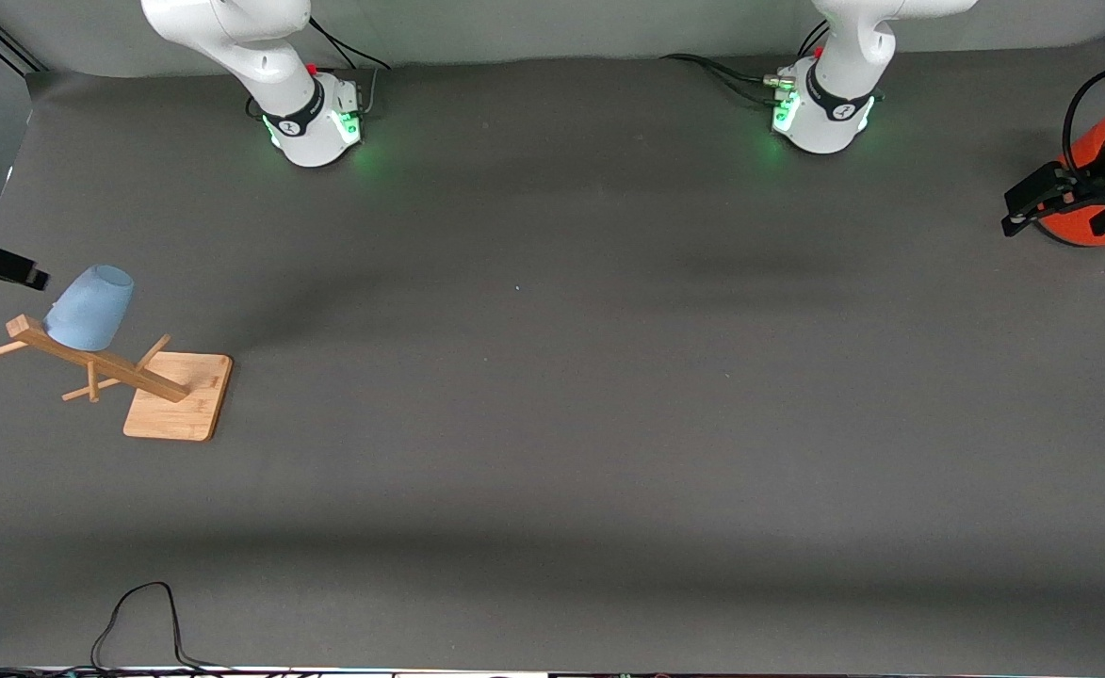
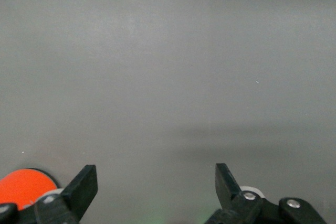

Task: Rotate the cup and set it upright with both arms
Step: 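Move the right gripper toward the blue cup on the wooden stand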

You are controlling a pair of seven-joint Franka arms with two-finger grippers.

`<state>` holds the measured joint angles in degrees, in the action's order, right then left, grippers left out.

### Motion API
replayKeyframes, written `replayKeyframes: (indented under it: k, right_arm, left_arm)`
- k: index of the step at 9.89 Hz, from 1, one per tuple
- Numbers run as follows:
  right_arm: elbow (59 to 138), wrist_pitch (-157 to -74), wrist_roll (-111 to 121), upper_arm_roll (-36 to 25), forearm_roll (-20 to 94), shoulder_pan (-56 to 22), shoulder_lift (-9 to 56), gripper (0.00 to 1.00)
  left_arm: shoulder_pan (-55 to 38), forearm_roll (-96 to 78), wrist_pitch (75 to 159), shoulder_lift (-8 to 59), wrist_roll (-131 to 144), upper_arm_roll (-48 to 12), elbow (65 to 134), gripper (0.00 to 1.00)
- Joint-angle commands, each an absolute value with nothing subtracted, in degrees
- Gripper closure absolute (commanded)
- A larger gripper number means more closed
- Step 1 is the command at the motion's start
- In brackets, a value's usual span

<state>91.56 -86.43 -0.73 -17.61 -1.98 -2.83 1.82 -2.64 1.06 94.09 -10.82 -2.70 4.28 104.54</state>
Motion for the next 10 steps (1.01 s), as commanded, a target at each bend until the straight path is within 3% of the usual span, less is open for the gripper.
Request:
replayKeyframes:
  k: [1, 6, 8, 10]
  right_arm:
    - [92.90, -85.96, -1.49, -18.72, -2.64, -3.16, 0.62, 0.00]
    - [92.99, -86.66, -27.71, -18.63, 0.26, -3.78, 0.00, 0.00]
    - [93.86, -87.44, -29.79, -18.63, 0.44, -3.78, -0.09, 0.00]
    - [98.93, -93.74, -31.02, -19.07, 3.67, -3.69, -1.31, 0.00]
  left_arm:
    - [-2.55, 1.75, 93.08, -9.85, -3.52, 4.39, 103.45, 0.00]
    - [-2.55, 0.88, 89.48, -4.49, -2.99, 4.66, 96.77, 0.00]
    - [-2.29, 0.88, 88.60, -5.27, -3.33, 4.66, 96.68, 0.00]
    - [-2.81, 1.23, 87.27, -5.36, -3.43, 4.48, 96.77, 0.00]
